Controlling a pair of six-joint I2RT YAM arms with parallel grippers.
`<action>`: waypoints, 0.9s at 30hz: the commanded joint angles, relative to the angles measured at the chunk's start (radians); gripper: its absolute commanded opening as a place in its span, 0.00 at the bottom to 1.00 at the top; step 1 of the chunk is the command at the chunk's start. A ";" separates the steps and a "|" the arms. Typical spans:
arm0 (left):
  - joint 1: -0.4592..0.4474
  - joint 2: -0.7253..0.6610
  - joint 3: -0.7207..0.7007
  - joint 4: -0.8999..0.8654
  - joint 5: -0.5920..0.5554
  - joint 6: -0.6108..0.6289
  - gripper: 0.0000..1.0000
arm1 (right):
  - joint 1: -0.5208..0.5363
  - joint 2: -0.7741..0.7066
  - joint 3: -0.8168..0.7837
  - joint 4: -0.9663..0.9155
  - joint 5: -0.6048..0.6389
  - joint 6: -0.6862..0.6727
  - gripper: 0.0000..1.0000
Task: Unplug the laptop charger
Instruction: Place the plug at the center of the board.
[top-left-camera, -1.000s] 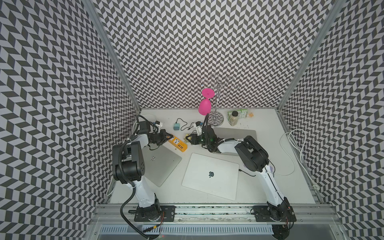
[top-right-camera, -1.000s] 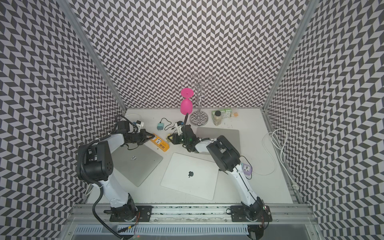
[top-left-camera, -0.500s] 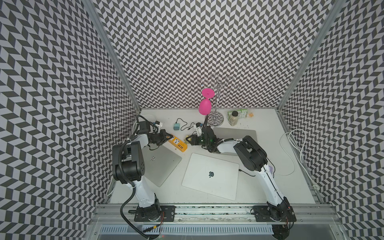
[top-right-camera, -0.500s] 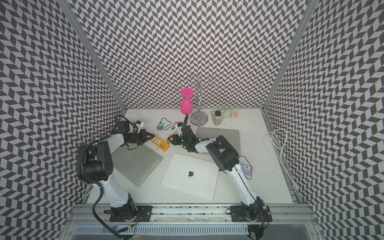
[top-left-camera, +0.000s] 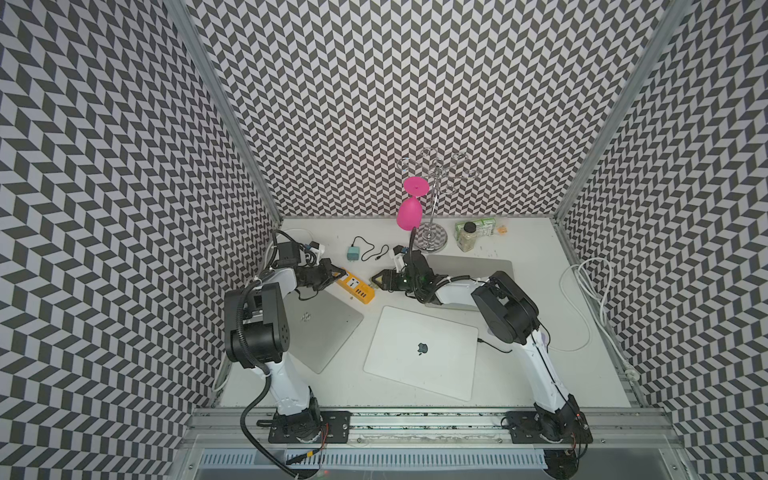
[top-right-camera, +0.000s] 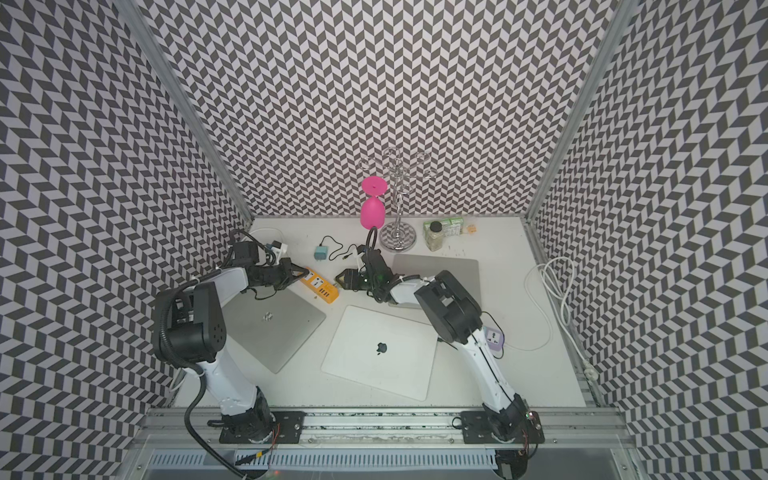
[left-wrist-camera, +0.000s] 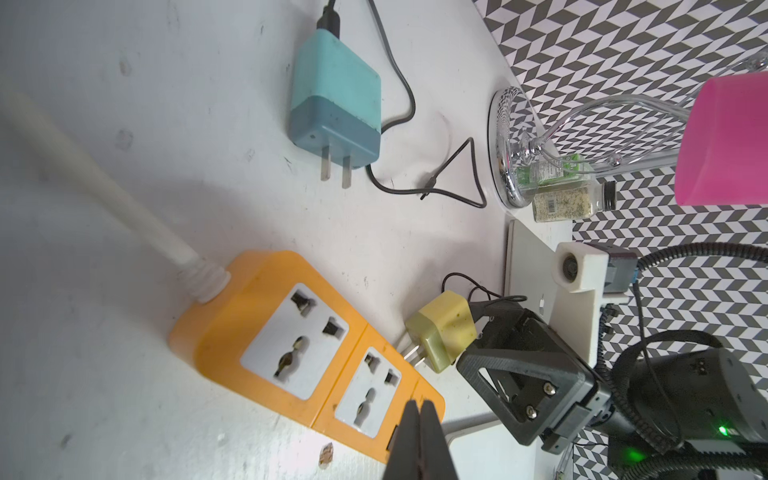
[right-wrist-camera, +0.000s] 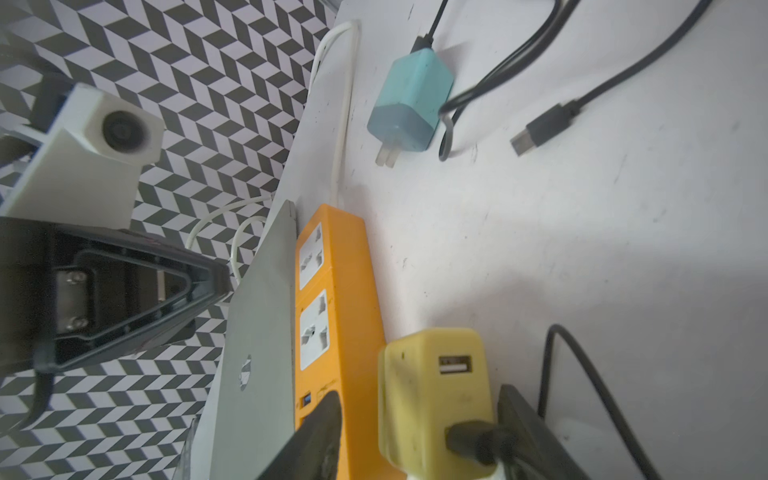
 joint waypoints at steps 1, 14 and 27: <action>-0.006 -0.038 -0.007 -0.004 -0.003 -0.003 0.00 | -0.004 -0.063 0.000 -0.080 0.050 0.005 0.62; -0.023 -0.069 -0.019 0.001 -0.012 -0.009 0.00 | -0.004 -0.196 -0.046 -0.149 0.084 -0.019 0.66; -0.094 -0.152 -0.044 0.033 -0.053 -0.016 0.00 | -0.020 -0.442 -0.154 -0.252 0.202 -0.145 0.65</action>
